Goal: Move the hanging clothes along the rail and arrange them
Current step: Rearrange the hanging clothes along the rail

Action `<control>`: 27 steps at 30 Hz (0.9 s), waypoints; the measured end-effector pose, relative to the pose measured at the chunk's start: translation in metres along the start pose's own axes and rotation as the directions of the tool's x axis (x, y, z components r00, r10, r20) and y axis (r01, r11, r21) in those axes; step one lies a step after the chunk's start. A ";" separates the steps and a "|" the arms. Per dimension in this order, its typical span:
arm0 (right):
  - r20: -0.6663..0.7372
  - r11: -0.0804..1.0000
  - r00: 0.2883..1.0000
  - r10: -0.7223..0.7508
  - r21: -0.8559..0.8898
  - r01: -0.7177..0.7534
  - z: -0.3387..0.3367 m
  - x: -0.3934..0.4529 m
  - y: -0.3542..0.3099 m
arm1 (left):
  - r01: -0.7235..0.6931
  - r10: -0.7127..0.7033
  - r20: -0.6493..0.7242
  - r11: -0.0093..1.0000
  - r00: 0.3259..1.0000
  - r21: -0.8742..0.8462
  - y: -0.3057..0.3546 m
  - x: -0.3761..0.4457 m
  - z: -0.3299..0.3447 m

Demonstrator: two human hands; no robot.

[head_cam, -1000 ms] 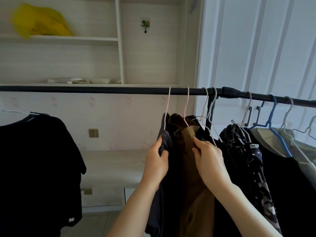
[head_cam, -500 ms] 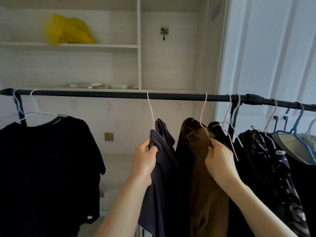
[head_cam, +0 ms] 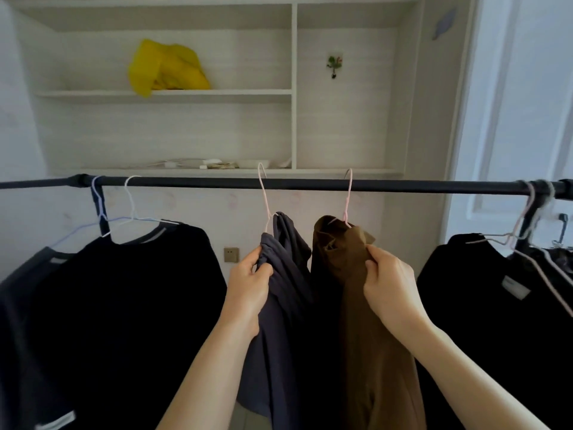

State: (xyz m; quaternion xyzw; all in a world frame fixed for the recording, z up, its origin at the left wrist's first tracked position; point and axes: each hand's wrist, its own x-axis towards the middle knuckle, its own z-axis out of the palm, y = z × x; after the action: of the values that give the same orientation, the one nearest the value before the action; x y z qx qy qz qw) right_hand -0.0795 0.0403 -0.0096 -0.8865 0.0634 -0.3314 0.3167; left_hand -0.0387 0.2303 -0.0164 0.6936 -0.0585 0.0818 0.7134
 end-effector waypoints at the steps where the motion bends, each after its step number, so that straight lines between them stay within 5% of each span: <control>1: 0.001 1.000 1.000 -0.007 0.010 0.007 0.009 -0.001 -0.011 | -0.001 0.001 0.004 1.000 1.000 0.010 -0.001 0.005 -0.013; 27: 0.143 0.997 0.987 -0.073 0.041 0.068 0.151 -0.016 -0.152 | 0.025 -0.024 -0.075 1.000 0.997 0.013 -0.027 0.062 -0.198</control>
State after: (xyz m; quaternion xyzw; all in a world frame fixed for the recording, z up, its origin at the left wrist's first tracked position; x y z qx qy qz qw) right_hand -0.0121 0.2436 -0.0142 -0.9041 0.0028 -0.2783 0.3243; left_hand 0.0212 0.4299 -0.0371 0.6957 -0.0225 0.0995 0.7110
